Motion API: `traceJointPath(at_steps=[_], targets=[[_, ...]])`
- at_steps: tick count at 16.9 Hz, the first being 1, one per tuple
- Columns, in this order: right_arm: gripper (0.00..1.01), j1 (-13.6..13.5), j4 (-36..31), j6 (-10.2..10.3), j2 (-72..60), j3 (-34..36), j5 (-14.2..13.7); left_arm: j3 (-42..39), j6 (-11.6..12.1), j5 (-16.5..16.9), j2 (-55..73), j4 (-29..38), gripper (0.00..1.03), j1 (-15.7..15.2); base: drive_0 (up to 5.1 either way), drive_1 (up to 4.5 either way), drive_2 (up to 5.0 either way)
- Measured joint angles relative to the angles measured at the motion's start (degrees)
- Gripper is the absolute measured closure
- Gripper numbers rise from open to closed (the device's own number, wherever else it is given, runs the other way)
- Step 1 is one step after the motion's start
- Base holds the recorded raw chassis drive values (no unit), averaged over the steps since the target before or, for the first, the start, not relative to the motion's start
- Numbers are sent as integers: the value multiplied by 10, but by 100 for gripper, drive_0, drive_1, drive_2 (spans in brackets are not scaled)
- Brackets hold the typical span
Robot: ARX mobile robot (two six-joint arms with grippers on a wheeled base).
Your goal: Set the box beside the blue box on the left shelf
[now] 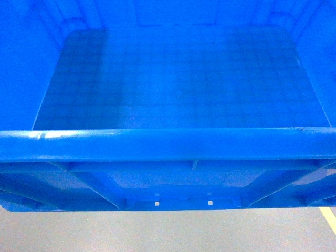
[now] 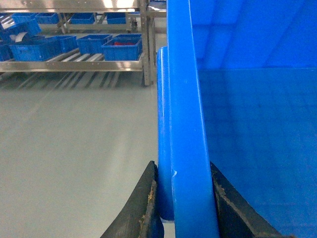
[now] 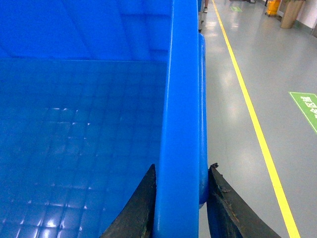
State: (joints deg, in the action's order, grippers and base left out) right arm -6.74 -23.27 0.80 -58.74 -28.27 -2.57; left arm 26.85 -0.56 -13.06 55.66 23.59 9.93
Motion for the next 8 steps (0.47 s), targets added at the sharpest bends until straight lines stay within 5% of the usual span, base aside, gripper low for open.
traceJointPath(at_steps=[8], targets=[[80, 0, 1, 0, 0, 0, 0, 0, 2, 0, 0, 0, 83, 0, 4, 418, -409]])
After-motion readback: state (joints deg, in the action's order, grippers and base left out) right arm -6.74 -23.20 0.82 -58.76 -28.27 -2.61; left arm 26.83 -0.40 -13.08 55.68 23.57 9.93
